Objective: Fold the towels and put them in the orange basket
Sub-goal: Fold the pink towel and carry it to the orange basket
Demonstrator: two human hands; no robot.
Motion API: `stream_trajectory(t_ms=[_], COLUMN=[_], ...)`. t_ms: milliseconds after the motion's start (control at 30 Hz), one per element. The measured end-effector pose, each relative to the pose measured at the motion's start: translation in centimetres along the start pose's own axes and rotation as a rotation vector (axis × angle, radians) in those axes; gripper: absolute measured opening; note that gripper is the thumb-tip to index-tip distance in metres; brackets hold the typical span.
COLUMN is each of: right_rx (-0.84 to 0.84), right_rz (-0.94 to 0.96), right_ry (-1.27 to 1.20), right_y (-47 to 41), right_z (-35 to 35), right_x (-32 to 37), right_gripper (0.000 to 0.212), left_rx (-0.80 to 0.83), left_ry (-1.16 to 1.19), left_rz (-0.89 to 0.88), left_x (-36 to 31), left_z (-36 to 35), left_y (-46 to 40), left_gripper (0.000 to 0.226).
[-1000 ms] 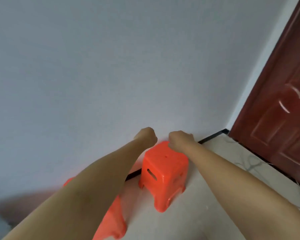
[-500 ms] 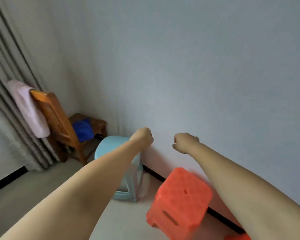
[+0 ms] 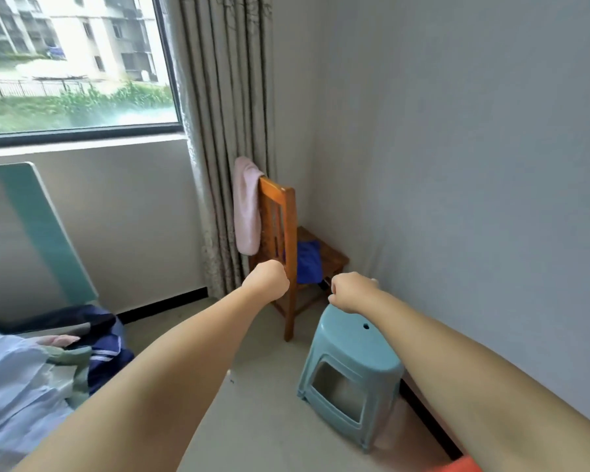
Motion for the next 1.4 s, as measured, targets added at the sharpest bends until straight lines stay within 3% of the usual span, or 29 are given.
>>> stream_trajectory(t_ms=[300,533,867,1033,1133,1233,1400], right_rx=[0.061,0.097,0.112,0.138,0.161,0.222,0.374], right_rz=[-0.019,0.003,-0.008,0.007,-0.015,-0.075,-0.255], right_ry=[-0.027,-0.053,-0.100,-0.084,-0.226,-0.368,-0.531], right_y=[-12.0,-20.6,-38.9,-45.7,-49.4,-52.3,-57.1], right_z=[1.8,2.7,5.4,7.3,7.1,6.3,4.8], right_x=[12.6,18.4,20.1,20.1,19.8,19.7,20.5], right_gripper=[0.020,0.024,0.018,0.028,0.013,0.036,0.047], left_rx=[0.014,0.015,0.033,0.063,0.103,0.147,0.210], left_ry=[0.042,0.110,0.080,0.053,0.034,0.027,-0.004], left_rz=[0.064,0.086,0.065,0.066,0.064,0.041,-0.034], left_x=[13.0,17.9,20.0,20.4,20.6,20.6,21.0], left_z=[8.1,9.6,9.6,9.9,9.7,9.0,8.1], left_y=[-10.9,-19.2,-38.3,-46.3,-50.5,-54.9,-62.0], left_gripper=[0.028,0.027,0.014,0.017,0.016,0.019,0.022])
Point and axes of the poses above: each hand's wrist, its own y-axis away from the middle knuckle, its own z-axis out of the back of the hand, x = y × z, the point moved 4 cm from there along -y, towards the middle knuckle, and after that the axes turned 4 degrees about -x, right-handed, at the moved point
